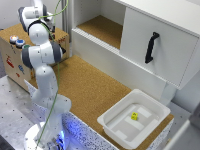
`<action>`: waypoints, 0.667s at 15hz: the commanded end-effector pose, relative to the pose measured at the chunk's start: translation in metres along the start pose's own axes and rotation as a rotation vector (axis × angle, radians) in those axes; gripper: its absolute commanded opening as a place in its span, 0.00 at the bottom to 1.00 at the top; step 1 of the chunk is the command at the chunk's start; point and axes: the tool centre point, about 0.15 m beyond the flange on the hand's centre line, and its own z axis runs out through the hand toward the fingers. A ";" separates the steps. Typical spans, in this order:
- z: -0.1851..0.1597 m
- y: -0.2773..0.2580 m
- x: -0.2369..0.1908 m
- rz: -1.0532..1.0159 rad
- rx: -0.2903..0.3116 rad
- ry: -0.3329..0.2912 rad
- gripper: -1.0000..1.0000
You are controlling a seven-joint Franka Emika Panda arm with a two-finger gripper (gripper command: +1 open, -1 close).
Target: Place the pink object inside the left cabinet
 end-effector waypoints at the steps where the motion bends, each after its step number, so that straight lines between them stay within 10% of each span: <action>1: -0.007 -0.001 0.016 -0.021 -0.060 -0.058 0.00; 10: -0.040 0.097 -0.008 0.221 -0.123 0.027 0.00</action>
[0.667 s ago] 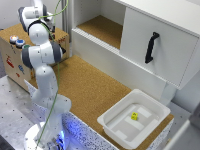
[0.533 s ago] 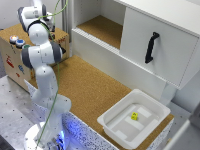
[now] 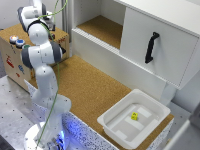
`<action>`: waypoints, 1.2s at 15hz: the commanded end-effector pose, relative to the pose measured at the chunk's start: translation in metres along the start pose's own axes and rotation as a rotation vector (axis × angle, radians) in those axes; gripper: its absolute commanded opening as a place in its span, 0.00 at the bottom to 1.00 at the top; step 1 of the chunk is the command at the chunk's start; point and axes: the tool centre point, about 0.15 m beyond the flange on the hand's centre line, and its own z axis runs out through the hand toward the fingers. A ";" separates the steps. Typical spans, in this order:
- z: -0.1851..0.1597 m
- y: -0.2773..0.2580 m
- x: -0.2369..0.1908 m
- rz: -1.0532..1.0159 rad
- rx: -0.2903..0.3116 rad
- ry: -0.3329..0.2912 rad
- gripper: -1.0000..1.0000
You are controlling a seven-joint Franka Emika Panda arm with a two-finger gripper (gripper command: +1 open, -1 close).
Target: Place the pink object inside the left cabinet
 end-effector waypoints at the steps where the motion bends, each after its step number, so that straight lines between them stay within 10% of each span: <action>1: -0.027 0.081 -0.011 0.162 -0.063 0.027 0.00; 18: 0.040 0.316 0.112 0.513 -0.022 0.219 0.00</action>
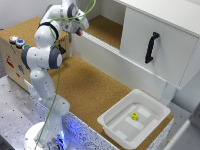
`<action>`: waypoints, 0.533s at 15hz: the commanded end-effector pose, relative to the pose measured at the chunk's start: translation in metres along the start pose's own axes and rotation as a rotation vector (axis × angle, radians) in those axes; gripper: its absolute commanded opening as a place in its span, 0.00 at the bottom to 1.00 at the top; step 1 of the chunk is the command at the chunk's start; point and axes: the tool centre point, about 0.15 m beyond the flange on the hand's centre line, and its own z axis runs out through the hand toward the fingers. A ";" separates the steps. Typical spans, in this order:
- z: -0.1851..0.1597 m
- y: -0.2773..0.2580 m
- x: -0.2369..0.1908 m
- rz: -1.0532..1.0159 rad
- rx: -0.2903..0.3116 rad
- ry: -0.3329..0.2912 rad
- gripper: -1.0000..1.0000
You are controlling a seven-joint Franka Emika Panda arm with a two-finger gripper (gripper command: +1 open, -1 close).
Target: Place the pink object inside the left cabinet
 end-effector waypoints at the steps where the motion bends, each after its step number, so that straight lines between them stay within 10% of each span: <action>1: 0.036 -0.013 0.075 0.020 0.064 0.024 0.00; 8: 0.062 -0.043 0.115 0.024 0.024 -0.010 0.00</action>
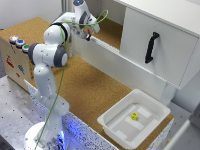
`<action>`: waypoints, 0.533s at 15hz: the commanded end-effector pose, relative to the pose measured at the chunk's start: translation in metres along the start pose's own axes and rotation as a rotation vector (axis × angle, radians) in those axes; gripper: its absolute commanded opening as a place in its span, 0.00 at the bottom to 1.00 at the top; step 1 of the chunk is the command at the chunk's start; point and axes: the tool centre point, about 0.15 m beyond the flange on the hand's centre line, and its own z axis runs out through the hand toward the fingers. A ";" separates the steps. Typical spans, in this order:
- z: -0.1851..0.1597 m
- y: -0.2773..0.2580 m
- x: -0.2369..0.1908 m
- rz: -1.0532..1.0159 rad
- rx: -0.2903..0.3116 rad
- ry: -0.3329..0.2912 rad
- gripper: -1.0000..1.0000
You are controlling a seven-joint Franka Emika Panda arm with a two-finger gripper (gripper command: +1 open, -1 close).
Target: Place the pink object inside the left cabinet
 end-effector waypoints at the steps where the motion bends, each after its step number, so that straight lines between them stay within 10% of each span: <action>1: 0.030 -0.020 0.042 0.007 -0.089 -0.116 0.00; 7: 0.034 -0.023 0.046 -0.008 -0.146 -0.133 0.00; 8: 0.033 -0.024 0.047 -0.009 -0.152 -0.133 1.00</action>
